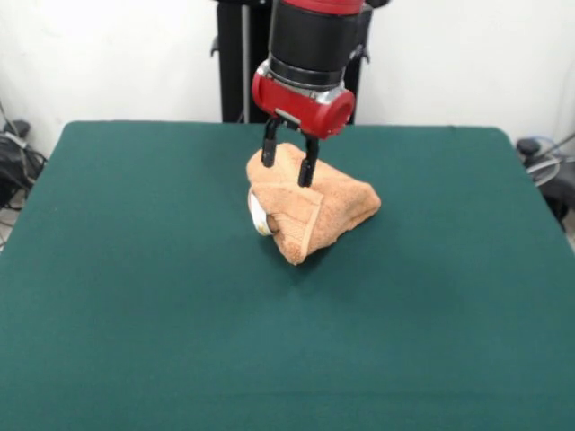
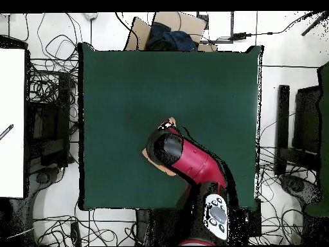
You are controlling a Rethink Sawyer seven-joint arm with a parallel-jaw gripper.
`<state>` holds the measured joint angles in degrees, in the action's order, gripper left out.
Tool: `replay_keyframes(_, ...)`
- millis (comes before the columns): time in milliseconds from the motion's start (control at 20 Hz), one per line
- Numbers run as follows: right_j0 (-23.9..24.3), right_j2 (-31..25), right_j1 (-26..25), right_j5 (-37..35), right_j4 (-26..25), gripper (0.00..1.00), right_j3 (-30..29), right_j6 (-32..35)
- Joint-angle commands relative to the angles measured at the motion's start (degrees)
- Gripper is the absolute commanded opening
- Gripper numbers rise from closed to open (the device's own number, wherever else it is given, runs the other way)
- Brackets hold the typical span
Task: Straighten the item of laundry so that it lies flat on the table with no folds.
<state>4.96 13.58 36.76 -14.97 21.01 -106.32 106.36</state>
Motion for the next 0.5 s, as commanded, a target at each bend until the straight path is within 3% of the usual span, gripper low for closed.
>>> replay_keyframes(50, -0.06, -0.41, 0.37, -5.00, -0.44, 1.00, -0.25, 9.62)
replay_keyframes(200, -0.68, 0.27, 1.33, -4.88, 0.27, 1.00, -0.26, 10.78)
replay_keyframes(500, -2.86, 3.66, 3.36, -11.45, 0.06, 1.00, 4.00, 11.48)
